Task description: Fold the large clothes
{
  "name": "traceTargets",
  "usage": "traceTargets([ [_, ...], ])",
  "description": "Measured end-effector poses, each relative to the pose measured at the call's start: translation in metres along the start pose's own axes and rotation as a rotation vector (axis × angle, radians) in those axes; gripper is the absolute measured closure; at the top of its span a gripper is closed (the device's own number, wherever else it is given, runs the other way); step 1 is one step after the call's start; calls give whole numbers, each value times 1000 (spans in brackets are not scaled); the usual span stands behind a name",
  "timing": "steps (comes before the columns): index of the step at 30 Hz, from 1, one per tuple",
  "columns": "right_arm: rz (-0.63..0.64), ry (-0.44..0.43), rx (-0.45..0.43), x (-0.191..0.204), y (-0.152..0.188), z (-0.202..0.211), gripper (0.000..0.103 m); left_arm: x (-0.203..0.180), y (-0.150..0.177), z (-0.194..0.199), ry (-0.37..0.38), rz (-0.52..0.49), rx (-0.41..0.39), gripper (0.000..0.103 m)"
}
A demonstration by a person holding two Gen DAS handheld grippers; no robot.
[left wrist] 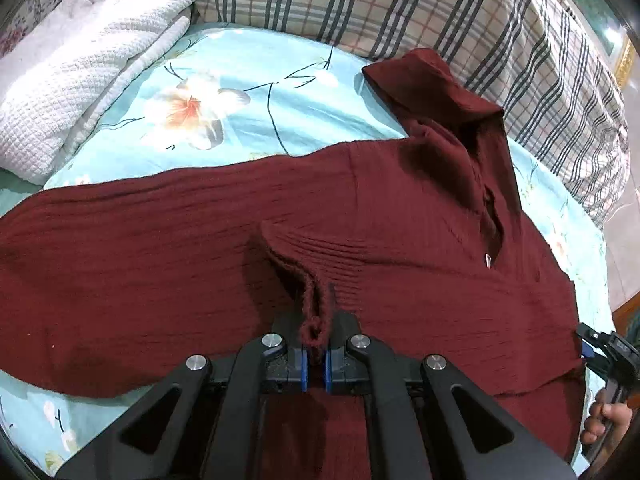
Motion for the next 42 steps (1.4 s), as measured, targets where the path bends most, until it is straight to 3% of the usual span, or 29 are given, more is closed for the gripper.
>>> traceTargets([
  [1,19,-6,13,1,1,-5,58,2,1,1,2,3,2,100],
  [3,72,-14,47,8,2,-9,96,2,0,4,9,6,3,100],
  [5,98,-8,0,9,-9,2,96,-2,-3,10,28,0,-10,100],
  [8,92,1,-29,1,-18,9,97,-10,0,6,26,-33,-7,99],
  [11,90,25,47,-5,-4,-1,92,-7,8,-3,4,-34,18,99],
  [15,135,61,-43,-3,3,34,91,-4,11,-3,6,-42,18,99],
  [17,183,37,-62,7,8,47,91,-5,12,-5,0,-52,21,99],
  [19,252,2,23,17,28,44,91,-5,13,-8,-6,-56,27,99],
  [22,298,19,156,12,61,41,92,-2,14,-5,3,-45,38,95],
  [26,292,48,177,0,76,72,91,10,19,11,15,-18,50,87],
  [29,238,-16,130,5,74,93,91,29,24,36,-6,5,29,79],
  [33,205,-110,69,30,74,106,84,75,24,75,-100,38,-24,64],
  [36,199,-163,69,51,82,102,58,130,10,109,-221,80,-88,49],
  [42,232,-222,100,80,104,96,57,234,-38,145,-456,141,-185,38],
])
Point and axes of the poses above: each gripper's, at about its wrist camera, not at the fingertips, and z roughly against the way its jaws point, x to its left, y to its underside, the point moved 7 cm from there along -z, roughly the way its jaws point, and after that the axes turned 11 degrees about -x, right-handed, at the moved point
